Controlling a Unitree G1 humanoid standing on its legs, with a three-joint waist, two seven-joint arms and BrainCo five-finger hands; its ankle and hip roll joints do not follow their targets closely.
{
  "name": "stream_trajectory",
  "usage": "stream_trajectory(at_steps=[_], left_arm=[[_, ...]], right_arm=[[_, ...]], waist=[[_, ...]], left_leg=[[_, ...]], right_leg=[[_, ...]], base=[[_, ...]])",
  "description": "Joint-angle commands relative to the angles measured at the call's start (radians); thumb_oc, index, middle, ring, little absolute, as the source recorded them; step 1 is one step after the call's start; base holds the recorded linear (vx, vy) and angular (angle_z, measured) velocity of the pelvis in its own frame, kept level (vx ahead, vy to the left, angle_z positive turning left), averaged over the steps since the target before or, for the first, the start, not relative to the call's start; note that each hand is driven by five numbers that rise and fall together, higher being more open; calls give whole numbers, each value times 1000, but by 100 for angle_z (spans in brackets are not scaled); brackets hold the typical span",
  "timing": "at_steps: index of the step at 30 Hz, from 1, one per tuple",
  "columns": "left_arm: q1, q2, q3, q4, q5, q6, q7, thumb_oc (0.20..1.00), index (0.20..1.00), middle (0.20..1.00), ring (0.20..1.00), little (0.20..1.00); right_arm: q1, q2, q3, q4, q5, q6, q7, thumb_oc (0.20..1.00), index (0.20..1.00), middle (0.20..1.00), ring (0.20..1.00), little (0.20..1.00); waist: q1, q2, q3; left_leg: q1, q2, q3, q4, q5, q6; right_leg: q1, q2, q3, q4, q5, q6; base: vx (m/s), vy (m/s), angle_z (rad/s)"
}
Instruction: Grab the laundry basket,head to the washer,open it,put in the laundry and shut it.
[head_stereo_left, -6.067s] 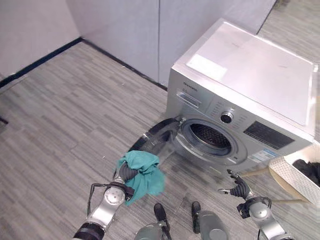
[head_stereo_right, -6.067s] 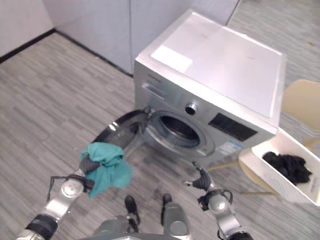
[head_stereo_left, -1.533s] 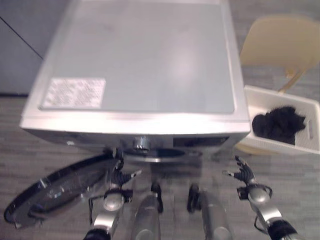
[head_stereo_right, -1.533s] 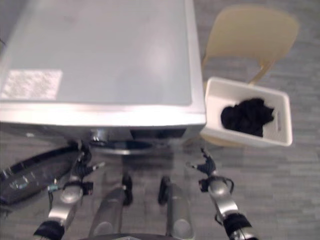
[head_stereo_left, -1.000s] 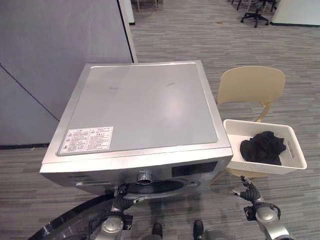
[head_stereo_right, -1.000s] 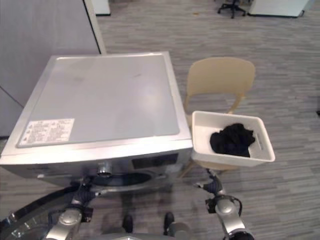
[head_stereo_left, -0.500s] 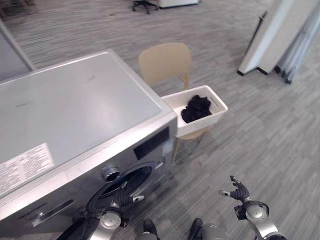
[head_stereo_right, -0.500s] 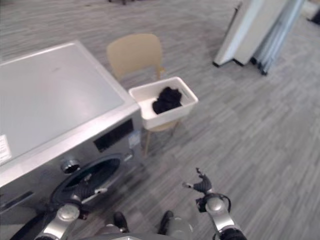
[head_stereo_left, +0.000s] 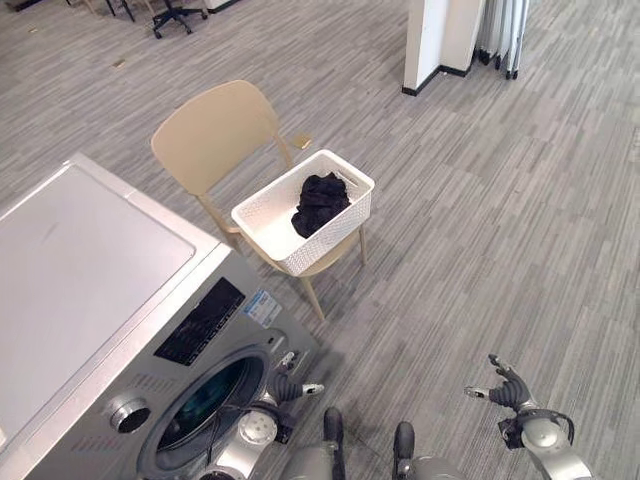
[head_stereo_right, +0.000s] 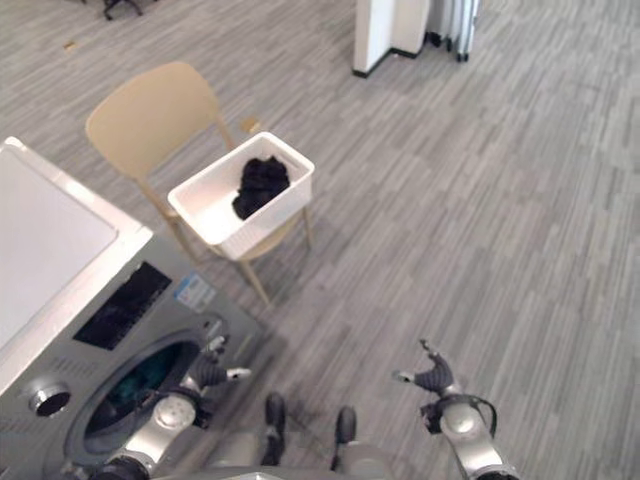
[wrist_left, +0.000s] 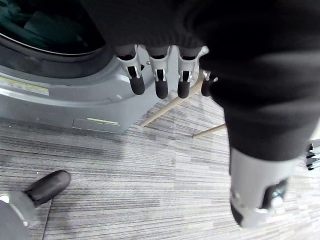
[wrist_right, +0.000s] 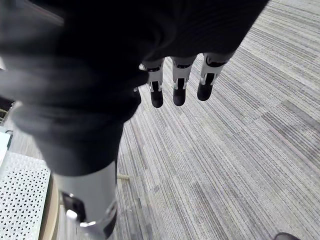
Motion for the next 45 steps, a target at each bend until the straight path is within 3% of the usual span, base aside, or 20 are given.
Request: stream_trajectory(at_steps=[1, 4, 8, 12, 13, 17, 21, 23, 25, 26, 28, 29, 32, 34, 35, 36, 38, 39, 41, 45], left_arm=[[-11, 21, 24, -14, 11, -36, 19, 1000, 1000, 1000, 1000, 1000], [11, 24, 36, -15, 9, -34, 16, 1000, 1000, 1000, 1000, 1000], [33, 42, 58, -24, -17, -35, 20, 1000, 1000, 1000, 1000, 1000], [37, 53, 80, -17, -34, -34, 31, 1000, 1000, 1000, 1000, 1000], [37, 60, 93, -11, -42, -31, 39, 1000, 1000, 1000, 1000, 1000], [39, 66, 110, -11, -56, -31, 41, 1000, 1000, 1000, 1000, 1000], [43, 60, 120, 0, -59, -34, 46, 1000, 1000, 1000, 1000, 1000], [42, 50, 120, 22, -50, -36, 52, 1000, 1000, 1000, 1000, 1000], [38, 40, 114, 37, -49, -41, 54, 1000, 1000, 1000, 1000, 1000], [41, 27, 118, 58, -48, -40, 59, 1000, 1000, 1000, 1000, 1000], [36, 18, 117, 74, -54, -37, 60, 1000, 1000, 1000, 1000, 1000], [27, 0, 128, 100, -82, -34, 66, 1000, 1000, 1000, 1000, 1000], [21, -6, 128, 107, -87, -30, 66, 1000, 1000, 1000, 1000, 1000], [10, -10, 128, 122, -85, -27, 64, 1000, 1000, 1000, 1000, 1000], [1, -13, 132, 136, -85, -27, 70, 1000, 1000, 1000, 1000, 1000], [0, -13, 132, 136, -85, -27, 70, 1000, 1000, 1000, 1000, 1000], [-10, -12, 144, 133, -95, -27, 84, 1000, 1000, 1000, 1000, 1000], [-10, -12, 144, 133, -95, -27, 84, 1000, 1000, 1000, 1000, 1000], [3, -9, 167, 133, -97, -26, 98, 1000, 1000, 1000, 1000, 1000], [49, -4, 212, 149, -96, -24, 104, 1000, 1000, 1000, 1000, 1000]], right_arm=[[-33, -5, 15, -16, 30, -30, -22, 1000, 1000, 1000, 1000, 1000], [-47, 9, 28, 16, 29, -31, -10, 1000, 1000, 1000, 1000, 1000], [-66, 40, 29, 47, 62, -30, 12, 1000, 1000, 1000, 1000, 1000], [-89, 59, 22, 70, 78, -28, 15, 1000, 1000, 1000, 1000, 1000], [-100, 64, 16, 75, 91, -26, 16, 1000, 1000, 1000, 1000, 1000], [-118, 53, 16, 81, 101, -27, 16, 1000, 1000, 1000, 1000, 1000], [-126, 49, 21, 75, 95, -22, 16, 1000, 1000, 1000, 1000, 1000], [-120, 50, 18, 60, 87, -20, 18, 1000, 1000, 1000, 1000, 1000], [-100, 47, 18, 44, 83, -22, 22, 1000, 1000, 1000, 1000, 1000], [-87, 42, 21, 41, 76, -26, 28, 1000, 1000, 1000, 1000, 1000], [-85, 37, 23, 37, 78, -30, 29, 1000, 1000, 1000, 1000, 1000], [-84, 33, 16, 36, 96, -38, 22, 1000, 1000, 1000, 1000, 1000], [-74, 25, 8, 27, 110, -41, 17, 1000, 1000, 1000, 1000, 1000], [-65, 18, 2, 22, 107, -41, 9, 1000, 1000, 1000, 1000, 1000], [-67, 11, 4, 27, 100, -39, 4, 1000, 1000, 1000, 1000, 1000], [-68, 11, 4, 27, 100, -39, 4, 1000, 1000, 1000, 1000, 1000], [-71, 3, -2, 17, 90, -37, -16, 1000, 1000, 1000, 1000, 1000], [-71, 3, -2, 18, 90, -37, -17, 1000, 1000, 1000, 1000, 1000], [-70, 2, -14, 7, 80, -29, -33, 1000, 1000, 1000, 1000, 1000], [-84, 12, -15, -10, 65, -29, -36, 1000, 1000, 1000, 1000, 1000]], waist=[[49, 5, 35], [63, 13, 11], [91, -8, -11], [95, -13, -13], [93, -9, -15], [84, 2, -13], [72, 11, 5], [53, 14, 16], [44, 3, 8], [39, 2, -12], [36, 5, -16], [35, 9, -23], [33, 5, -14], [33, -1, -4], [41, 0, 5], [38, -2, 2], [52, 6, 5], [51, 6, 5], [60, 10, 0], [80, 11, -17]], left_leg=[[-29, -4, 3, -4, 18, 14], [21, 3, -6, -53, 22, 34], [67, 1, 10, -8, -21, 63], [110, 8, 30, 9, -57, 88], [147, 12, 38, 1, -76, 95], [202, 13, 33, -23, -104, 96], [253, 18, 19, -38, -125, 87], [302, 17, -16, -51, -146, 75], [332, 14, -44, -57, -166, 66], [340, 40, -65, -37, -176, 47], [325, 50, -79, -19, -170, 37], [295, 75, -87, 27, -140, 13], [238, 84, -80, 119, -118, 3], [196, 95, -44, 176, -108, 8], [167, 77, -22, 168, -125, 17], [163, 74, -24, 166, -121, 18], [116, 72, 56, 98, -105, 27], [116, 72, 55, 98, -104, 27], [95, 89, 158, 74, -89, 19], [138, 68, 159, 32, -94, 37]], right_leg=[[15, 34, 48, 68, -100, 112], [50, 40, 81, 85, -136, 116], [58, 4, 104, 191, -163, 136], [5, -12, 100, 343, -142, 175], [-46, -33, 69, 369, -124, 182], [-118, -68, 0, 267, -77, 163], [-173, -90, -19, 171, -15, 176], [-223, -104, 55, 141, 27, 198], [-206, -105, 95, 132, 45, 198], [-190, -103, 78, 131, 53, 187], [-186, -98, 69, 134, 48, 180], [-174, -90, 34, 133, 33, 162], [-150, -89, 6, 130, 10, 141], [-115, -89, -31, 117, -17, 124], [-86, -85, -56, 113, -40, 117], [-89, -88, -58, 112, -39, 117], [-56, -101, -141, 110, -64, 114], [-56, -101, -142, 110, -64, 114], [-15, -108, -207, 114, -93, 122], [31, -116, -239, 121, -101, 133]], base=[[229, 80, -59], [240, 114, -75], [284, 158, -69], [163, 73, -45], [169, 30, -44], [203, -39, -11], [221, -117, -1], [336, -216, 14], [360, -309, 90], [361, -401, 123], [211, -304, 79], [171, -297, 42], [115, -225, 57], [105, -186, 52], [97, -146, 68], [85, -114, 101], [82, -71, 101], [178, -48, 128], [164, 6, 131], [181, 116, 47]])
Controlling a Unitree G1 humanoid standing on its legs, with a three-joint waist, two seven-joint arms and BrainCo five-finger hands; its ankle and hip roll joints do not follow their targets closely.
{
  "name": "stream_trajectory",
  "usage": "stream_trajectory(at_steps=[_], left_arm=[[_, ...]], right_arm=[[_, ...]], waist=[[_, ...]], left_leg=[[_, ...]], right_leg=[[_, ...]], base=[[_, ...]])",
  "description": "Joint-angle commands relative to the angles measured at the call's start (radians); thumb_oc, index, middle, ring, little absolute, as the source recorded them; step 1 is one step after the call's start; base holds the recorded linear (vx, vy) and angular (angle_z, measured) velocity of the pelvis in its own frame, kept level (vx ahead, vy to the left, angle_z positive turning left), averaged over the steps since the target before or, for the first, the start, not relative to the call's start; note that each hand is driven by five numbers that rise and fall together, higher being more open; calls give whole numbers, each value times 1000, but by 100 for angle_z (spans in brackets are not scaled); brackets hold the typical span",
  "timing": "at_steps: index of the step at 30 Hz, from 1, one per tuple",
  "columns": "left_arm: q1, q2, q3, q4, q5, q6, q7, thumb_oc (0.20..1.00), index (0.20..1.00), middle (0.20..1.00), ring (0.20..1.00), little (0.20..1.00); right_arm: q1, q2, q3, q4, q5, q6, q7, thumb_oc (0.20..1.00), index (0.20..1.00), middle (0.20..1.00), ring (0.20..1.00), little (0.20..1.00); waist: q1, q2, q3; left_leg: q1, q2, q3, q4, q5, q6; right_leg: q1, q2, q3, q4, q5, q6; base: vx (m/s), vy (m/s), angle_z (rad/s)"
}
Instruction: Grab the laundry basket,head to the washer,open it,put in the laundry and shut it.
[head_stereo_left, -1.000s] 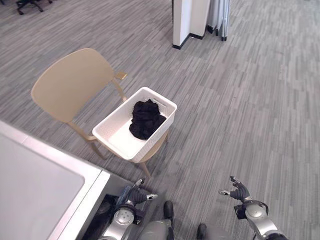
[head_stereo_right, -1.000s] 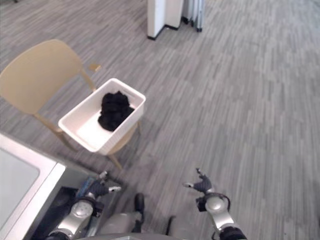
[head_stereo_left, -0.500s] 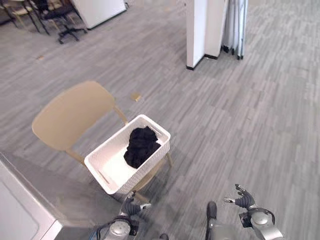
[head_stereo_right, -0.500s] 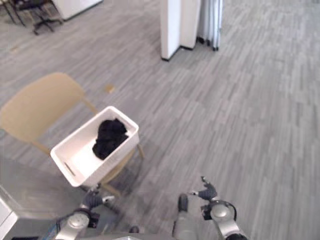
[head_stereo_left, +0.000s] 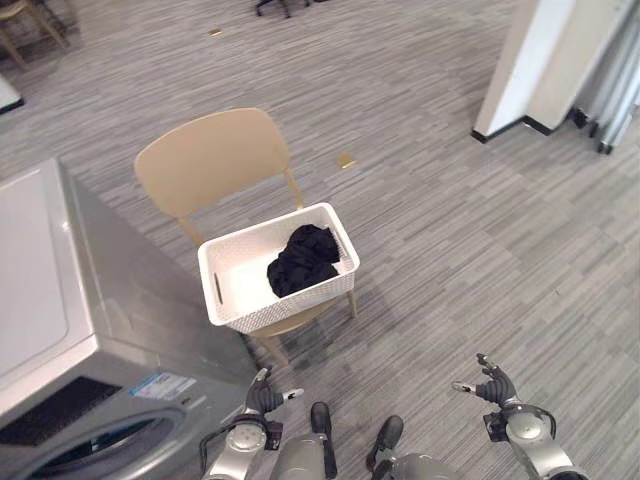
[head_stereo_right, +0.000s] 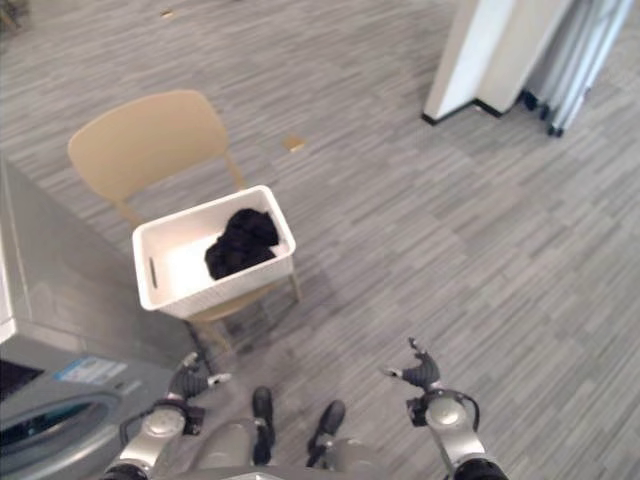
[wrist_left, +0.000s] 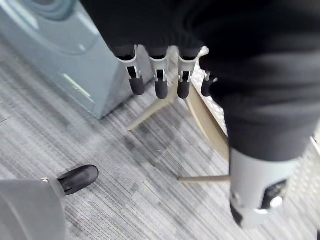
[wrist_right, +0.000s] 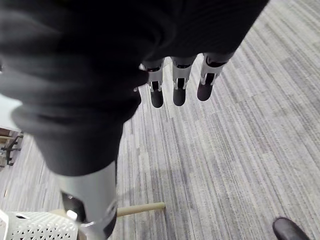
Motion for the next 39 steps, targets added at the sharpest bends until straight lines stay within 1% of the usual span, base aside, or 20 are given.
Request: stream_trajectory(at_steps=[1, 4, 6, 8, 11, 12, 13, 14, 15, 16, 17, 20, 21, 25, 28, 30, 32, 34, 36, 39], left_arm=[[-19, 48, 21, -7, -8, -25, 35, 1000, 1000, 1000, 1000, 1000], [13, 65, 58, 4, -5, -24, 34, 1000, 1000, 1000, 1000, 1000], [17, 69, 62, 3, -3, -22, 33, 1000, 1000, 1000, 1000, 1000], [27, 80, 77, -6, -4, -22, 32, 1000, 1000, 1000, 1000, 1000], [27, 96, 75, -23, 3, -17, 29, 1000, 1000, 1000, 1000, 1000], [23, 98, 72, -26, 8, -16, 32, 1000, 1000, 1000, 1000, 1000], [23, 98, 72, -26, 8, -16, 32, 1000, 1000, 1000, 1000, 1000], [16, 100, 62, -54, 11, -18, 31, 1000, 1000, 1000, 1000, 1000], [16, 100, 62, -54, 11, -18, 31, 1000, 1000, 1000, 1000, 1000], [14, 99, 56, -60, 15, -23, 30, 1000, 1000, 1000, 1000, 1000], [13, 98, 46, -64, 19, -24, 25, 1000, 1000, 1000, 1000, 1000], [6, 94, 41, -60, 25, -25, 23, 1000, 1000, 1000, 1000, 1000], [5, 93, 37, -53, 32, -26, 21, 1000, 1000, 1000, 1000, 1000], [24, 100, 34, -59, 58, -32, 12, 1000, 1000, 1000, 1000, 1000], [38, 99, 30, -54, 74, -33, -1, 1000, 1000, 1000, 1000, 1000], [23, 102, 18, -52, 79, -33, 0, 1000, 1000, 1000, 1000, 1000], [13, 101, 9, -49, 78, -34, -1, 1000, 1000, 1000, 1000, 1000], [2, 100, -10, -47, 81, -37, -7, 1000, 1000, 1000, 1000, 1000], [-8, 105, -30, -46, 93, -40, -5, 1000, 1000, 1000, 1000, 1000], [-13, 109, -35, -43, 93, -39, -8, 1000, 1000, 1000, 1000, 1000]], right_arm=[[-9, -41, -46, -77, -15, -26, -22, 1000, 1000, 1000, 1000, 1000], [-27, -30, -34, -98, -24, -27, -9, 1000, 1000, 1000, 1000, 1000], [-28, -29, -31, -103, -26, -25, -5, 1000, 1000, 1000, 1000, 1000], [-33, -27, -19, -125, -38, -25, 6, 1000, 1000, 1000, 1000, 1000], [-33, -28, -8, -170, -55, -26, 17, 1000, 1000, 1000, 1000, 1000], [-35, -33, -4, -184, -64, -29, 18, 1000, 1000, 1000, 1000, 1000], [-35, -33, -4, -184, -64, -29, 18, 1000, 1000, 1000, 1000, 1000], [-37, -45, 2, -230, -80, -30, 25, 1000, 1000, 1000, 1000, 1000], [-37, -46, 1, -231, -80, -30, 25, 1000, 1000, 1000, 1000, 1000], [-43, -66, 9, -257, -105, -36, 18, 1000, 1000, 1000, 1000, 1000], [-39, -84, 5, -290, -128, -35, 17, 1000, 1000, 1000, 1000, 1000], [-40, -100, 1, -310, -149, -36, 13, 1000, 1000, 1000, 1000, 1000], [-41, -121, -1, -340, -177, -36, 15, 1000, 1000, 1000, 1000, 1000], [-45, -167, 6, -368, -249, -38, 19, 1000, 1000, 1000, 1000, 1000], [-65, -242, 16, -392, -332, -48, 15, 1000, 1000, 1000, 1000, 1000], [-89, -279, 30, -398, -351, -49, 9, 1000, 1000, 1000, 1000, 1000], [-107, -294, 42, -392, -358, -45, 9, 1000, 1000, 1000, 1000, 1000], [-145, -321, 72, -355, -369, -39, 14, 1000, 1000, 1000, 1000, 1000], [-185, -345, 97, -321, -375, -31, 4, 1000, 1000, 1000, 1000, 1000], [-201, -345, 113, -299, -375, -26, 2, 1000, 1000, 1000, 1000, 1000]], waist=[[15, 41, -10], [57, 24, -18], [64, 20, -21], [85, 8, -23], [81, 8, -12], [74, 11, -5], [75, 11, -5], [45, 15, 10], [45, 16, 7], [37, 20, 18], [15, 18, 27], [-2, 14, 31], [-14, 11, 36], [-15, -2, 27], [-14, -2, 0], [-14, -7, 12], [-14, -9, 22], [-9, -6, 23], [3, -8, 31], [9, -7, 36]], left_leg=[[24, 13, -62, -5, -34, 0], [46, -9, -71, -14, -55, 20], [49, -14, -77, -16, -59, 25], [61, -29, -91, -24, -76, 44], [83, -44, -132, -38, -87, 70], [75, -46, -136, -38, -68, 82], [74, -46, -135, -37, -68, 82], [103, -55, -182, -58, -66, 85], [100, -54, -182, -59, -64, 85], [116, -63, -212, -61, -68, 87], [144, -78, -256, -71, -76, 87], [156, -94, -300, -67, -84, 83], [176, -104, -337, -60, -98, 77], [194, -117, -376, -43, -123, 65], [182, -77, -376, -18, -131, 18], [127, -54, -359, 71, -109, -4], [90, -50, -350, 120, -101, -9], [59, -25, -314, 83, -98, -7], [-12, -16, -285, 30, -38, -10], [-22, -10, -269, 15, -27, -10]], right_leg=[[60, -120, 133, 89, -87, 77], [86, -146, 112, 107, -87, 94], [87, -152, 112, 114, -86, 97], [74, -176, 115, 177, -83, 111], [10, -187, 182, 327, -83, 118], [-30, -173, 209, 362, -61, 109], [-32, -174, 211, 365, -62, 110], [-107, -92, 333, 396, -82, 97], [-109, -91, 333, 392, -79, 97], [-135, -70, 364, 343, -72, 91], [-179, -31, 421, 302, -57, 93], [-208, -17, 461, 225, -11, 105], [-233, -17, 477, 176, 26, 115], [-199, -36, 469, 129, 42, 111], [-149, -39, 434, 102, 35, 97], [-121, -42, 418, 93, 24, 84], [-114, -45, 409, 92, 17, 75], [-90, -47, 377, 76, -9, 65], [-76, -56, 355, 64, -17, 66], [-80, -55, 351, 70, -23, 64]], base=[[173, 166, 16], [172, 171, 28], [102, 114, 9], [130, 168, 17], [83, 140, 26], [-1, 84, 60], [30, 79, 70], [66, 33, 66], [145, 23, 73], [185, -40, 89], [242, -72, 66], [169, -78, 75], [275, -149, 115], [178, -152, 75], [151, -241, 70], [48, -181, 107], [-6, -86, 88], [43, -67, 27], [62, 19, 29], [46, 29, 22]])
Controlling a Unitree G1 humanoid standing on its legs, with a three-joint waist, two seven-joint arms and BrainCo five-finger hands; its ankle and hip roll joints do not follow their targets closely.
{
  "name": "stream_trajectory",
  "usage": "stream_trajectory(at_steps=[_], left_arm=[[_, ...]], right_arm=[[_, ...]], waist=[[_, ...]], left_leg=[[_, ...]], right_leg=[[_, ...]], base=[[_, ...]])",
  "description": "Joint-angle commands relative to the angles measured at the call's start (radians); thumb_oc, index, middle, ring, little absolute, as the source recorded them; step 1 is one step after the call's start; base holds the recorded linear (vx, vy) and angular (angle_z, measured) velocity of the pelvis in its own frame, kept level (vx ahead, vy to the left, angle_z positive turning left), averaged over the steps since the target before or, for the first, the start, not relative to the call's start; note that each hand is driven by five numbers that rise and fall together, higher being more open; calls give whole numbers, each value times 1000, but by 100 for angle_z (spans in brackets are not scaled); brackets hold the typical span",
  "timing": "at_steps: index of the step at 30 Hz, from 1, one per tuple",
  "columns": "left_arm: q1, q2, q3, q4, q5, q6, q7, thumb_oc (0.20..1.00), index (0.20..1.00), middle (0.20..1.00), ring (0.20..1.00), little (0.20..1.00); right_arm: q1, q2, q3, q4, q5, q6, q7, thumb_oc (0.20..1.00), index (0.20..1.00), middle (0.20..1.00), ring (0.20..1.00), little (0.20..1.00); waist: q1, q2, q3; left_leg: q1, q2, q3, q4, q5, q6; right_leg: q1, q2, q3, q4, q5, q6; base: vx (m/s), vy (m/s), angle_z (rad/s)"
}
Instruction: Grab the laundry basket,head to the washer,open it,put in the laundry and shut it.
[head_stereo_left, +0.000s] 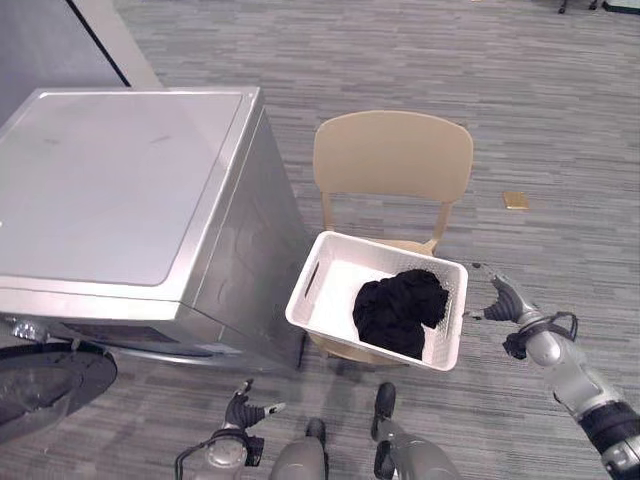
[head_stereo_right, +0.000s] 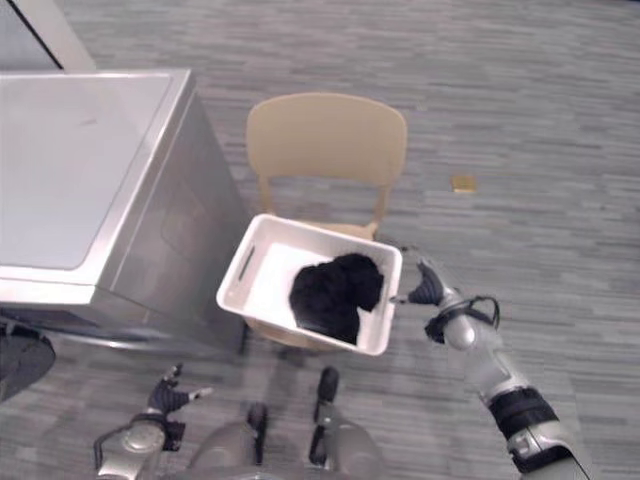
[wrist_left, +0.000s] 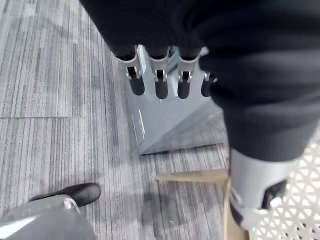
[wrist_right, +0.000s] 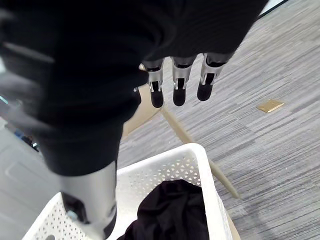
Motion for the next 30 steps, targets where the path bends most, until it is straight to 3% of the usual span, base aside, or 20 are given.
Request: stream_trajectory(at_steps=[1, 15, 22, 25, 30], left_arm=[[-4, 59, -11, -24, 45, -39, 0, 1000, 1000, 1000, 1000, 1000], [-27, 114, -12, -26, 38, -57, 19, 1000, 1000, 1000, 1000, 1000], [-79, 110, -54, -42, -15, -75, 46, 1000, 1000, 1000, 1000, 1000], [-110, 117, -71, -53, -43, -82, 58, 1000, 1000, 1000, 1000, 1000], [-160, 124, -117, -103, -82, -98, 77, 1000, 1000, 1000, 1000, 1000]], right_arm=[[-6, -42, 27, 18, -44, -20, -21, 1000, 1000, 1000, 1000, 1000], [-217, -30, 197, 120, -145, -6, -36, 1000, 1000, 1000, 1000, 1000], [-406, 11, 324, 274, -168, 19, -63, 1000, 1000, 1000, 1000, 1000], [-490, 22, 373, 385, -197, 41, -89, 1000, 1000, 1000, 1000, 1000], [-599, 19, 443, 571, -265, 88, -125, 1000, 1000, 1000, 1000, 1000]], waist=[[29, 27, -15], [97, 7, 38], [136, -3, 86], [151, 3, 116], [174, 43, 180]], left_leg=[[-25, 19, 36, -54, 103, 10], [-61, -20, 36, -50, 89, 40], [-121, -34, 22, -47, 101, 43], [-158, -38, 13, -41, 113, 40], [-232, -47, -11, -53, 151, 38]], right_leg=[[59, -67, -1, 102, -212, 154], [10, -105, 14, 124, -178, 184], [-41, -118, 13, 115, -149, 197], [-75, -122, 15, 121, -140, 199], [-158, -126, 1, 139, -132, 197]], base=[[84, 78, -2], [34, 87, -7], [-13, 28, 18], [-73, 4, 10], [-82, 4, 13]])
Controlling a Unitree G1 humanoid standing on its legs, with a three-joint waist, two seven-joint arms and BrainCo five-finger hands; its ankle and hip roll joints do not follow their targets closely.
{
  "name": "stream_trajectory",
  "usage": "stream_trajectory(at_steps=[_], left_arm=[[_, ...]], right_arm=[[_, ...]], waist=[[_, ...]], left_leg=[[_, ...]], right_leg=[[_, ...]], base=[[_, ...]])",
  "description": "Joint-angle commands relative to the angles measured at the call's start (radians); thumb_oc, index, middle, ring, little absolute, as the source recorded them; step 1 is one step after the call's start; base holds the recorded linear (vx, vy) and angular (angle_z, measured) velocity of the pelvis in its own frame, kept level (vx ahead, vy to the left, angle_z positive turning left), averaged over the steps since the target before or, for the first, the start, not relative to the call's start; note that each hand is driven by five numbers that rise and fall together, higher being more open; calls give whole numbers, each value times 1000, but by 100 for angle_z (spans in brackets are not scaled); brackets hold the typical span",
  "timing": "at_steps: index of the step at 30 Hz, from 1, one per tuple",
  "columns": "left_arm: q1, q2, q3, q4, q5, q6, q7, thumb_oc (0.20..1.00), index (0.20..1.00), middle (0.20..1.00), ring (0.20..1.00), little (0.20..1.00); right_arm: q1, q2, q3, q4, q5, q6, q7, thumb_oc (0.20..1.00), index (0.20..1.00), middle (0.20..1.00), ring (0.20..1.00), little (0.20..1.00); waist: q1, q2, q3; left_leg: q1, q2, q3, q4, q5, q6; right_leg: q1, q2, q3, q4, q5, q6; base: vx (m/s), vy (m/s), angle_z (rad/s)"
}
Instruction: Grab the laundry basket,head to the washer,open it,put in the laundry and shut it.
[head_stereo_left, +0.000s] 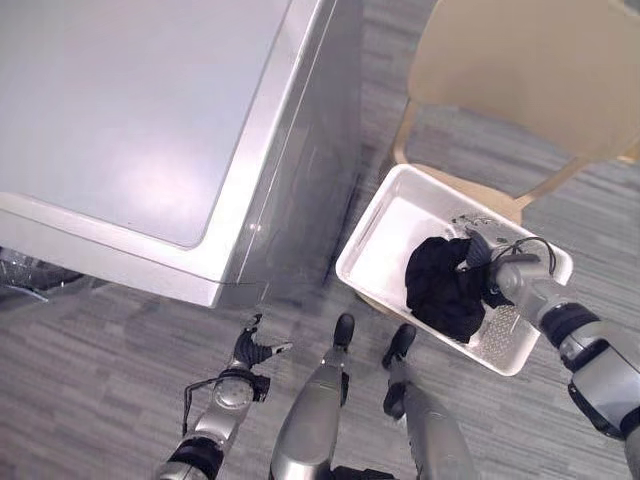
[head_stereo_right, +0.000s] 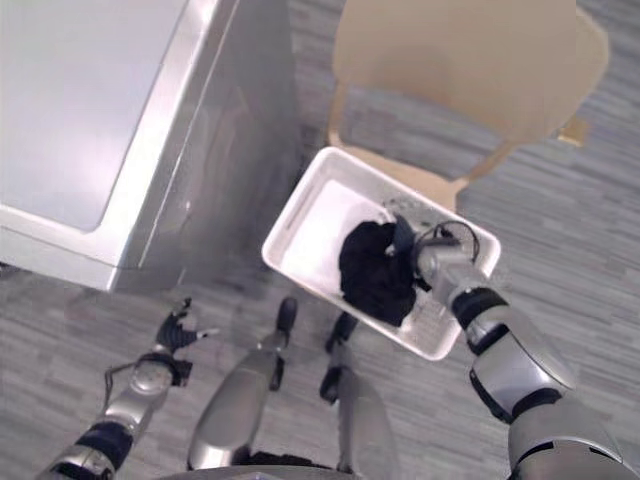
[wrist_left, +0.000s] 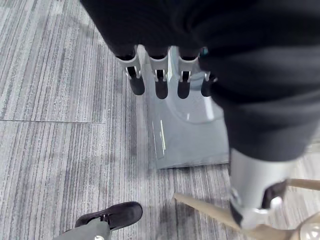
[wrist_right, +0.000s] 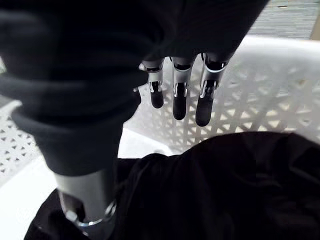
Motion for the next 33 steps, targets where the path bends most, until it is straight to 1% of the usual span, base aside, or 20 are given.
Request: stream_trajectory(at_steps=[1, 3, 5, 6, 10, 11, 12, 15, 17, 22, 25, 29, 32, 33], left_arm=[[31, 42, -27, -46, -28, -39, 32, 1000, 1000, 1000, 1000, 1000], [21, 33, -36, -56, -36, -40, 42, 1000, 1000, 1000, 1000, 1000], [16, 28, -42, -60, -38, -40, 45, 1000, 1000, 1000, 1000, 1000], [7, 21, -53, -62, -37, -40, 51, 1000, 1000, 1000, 1000, 1000], [-2, 6, -67, -59, -29, -36, 53, 1000, 1000, 1000, 1000, 1000], [-5, -2, -77, -53, -19, -33, 54, 1000, 1000, 1000, 1000, 1000], [-6, -5, -81, -52, -17, -31, 53, 1000, 1000, 1000, 1000, 1000], [-4, -7, -80, -57, -4, -26, 53, 1000, 1000, 1000, 1000, 1000], [-1, -11, -73, -49, -5, -22, 52, 1000, 1000, 1000, 1000, 1000], [7, -5, -61, -62, -14, -20, 44, 1000, 1000, 1000, 1000, 1000], [16, -6, -42, -64, -21, -15, 39, 1000, 1000, 1000, 1000, 1000], [35, -12, -20, -75, -24, -11, 28, 1000, 1000, 1000, 1000, 1000], [53, -8, 7, -80, -24, -2, 15, 1000, 1000, 1000, 1000, 1000], [53, -8, 7, -80, -24, -2, 15, 1000, 1000, 1000, 1000, 1000]], right_arm=[[-23, -39, 47, 49, -61, 39, -43, 1000, 1000, 1000, 1000, 1000], [-34, -34, 55, 91, -78, 53, -53, 1000, 1000, 1000, 1000, 1000], [-36, -30, 61, 113, -85, 57, -57, 1000, 1000, 1000, 1000, 1000], [-35, -15, 65, 155, -96, 69, -57, 1000, 1000, 1000, 1000, 1000], [-19, 3, 65, 180, -103, 74, -53, 1000, 1000, 1000, 1000, 1000], [-5, 10, 65, 179, -103, 74, -52, 416, 416, 416, 416, 416], [0, 11, 66, 174, -99, 72, -50, 200, 200, 200, 200, 200], [38, 0, 32, 124, -60, 66, -52, 200, 200, 200, 200, 200], [67, -11, -17, 54, 6, 56, -58, 200, 200, 200, 200, 200], [99, -14, -80, 12, 93, 47, -62, 200, 200, 200, 200, 200], [148, 13, -194, -71, 244, 26, -80, 200, 200, 200, 200, 200], [248, 101, -367, -186, 504, -33, -96, 200, 200, 200, 200, 200], [331, 152, -438, -298, 659, -82, -65, 200, 200, 200, 200, 200], [332, 152, -438, -299, 659, -81, -65, 200, 200, 200, 200, 200]], waist=[[-6, 8, -48], [-4, 18, -34], [-4, 21, -30], [-1, 29, -23], [-2, 33, -21], [-6, 33, -22], [-7, 31, -21], [-16, 24, -23], [-27, 14, -28], [-36, 0, -47], [-46, -2, -67], [-62, 2, -101], [-72, 1, -121], [-73, 0, -123]], left_leg=[[-46, 6, -15, 38, -62, -24], [-59, 3, -22, 28, -48, -26], [-64, 1, -25, 24, -42, -26], [-69, 1, -30, 13, -31, -27], [-62, 1, -39, -12, -18, -29], [-54, 2, -41, -25, -13, -30], [-49, 2, -41, -29, -12, -30], [-33, 7, -38, -40, -9, -32], [-16, 14, -29, -55, -7, -36], [10, 26, -17, -77, -3, -42], [40, 31, -10, -104, 6, -46], [79, 32, -6, -142, 17, -49], [116, 35, 1, -151, 9, -49], [113, 34, 1, -151, 12, -49]], right_leg=[[-22, -92, 61, 64, -96, 135], [-38, -92, 55, 65, -92, 136], [-43, -92, 54, 64, -91, 136], [-50, -92, 43, 65, -91, 136], [-47, -91, 35, 58, -90, 138], [-43, -90, 30, 55, -89, 139], [-40, -89, 31, 55, -88, 140], [-31, -88, 32, 50, -85, 139], [-23, -85, 27, 40, -80, 140], [0, -81, 22, 13, -66, 144], [28, -78, 16, -3, -64, 144], [57, -78, 13, -17, -64, 145], [89, -76, 12, -18, -70, 147], [87, -77, 11, -19, -68, 147]], base=[[-70, -3, 18], [-60, -14, 12], [-47, -13, 8], [-63, -27, 8], [-35, -36, 12], [-38, -30, 9], [-70, -52, 5], [-49, -34, -1], [-54, -44, 0], [-24, -25, -6], [-20, -20, -1], [4, -9, 0], [23, 2, 2], [32, 4, 1]])
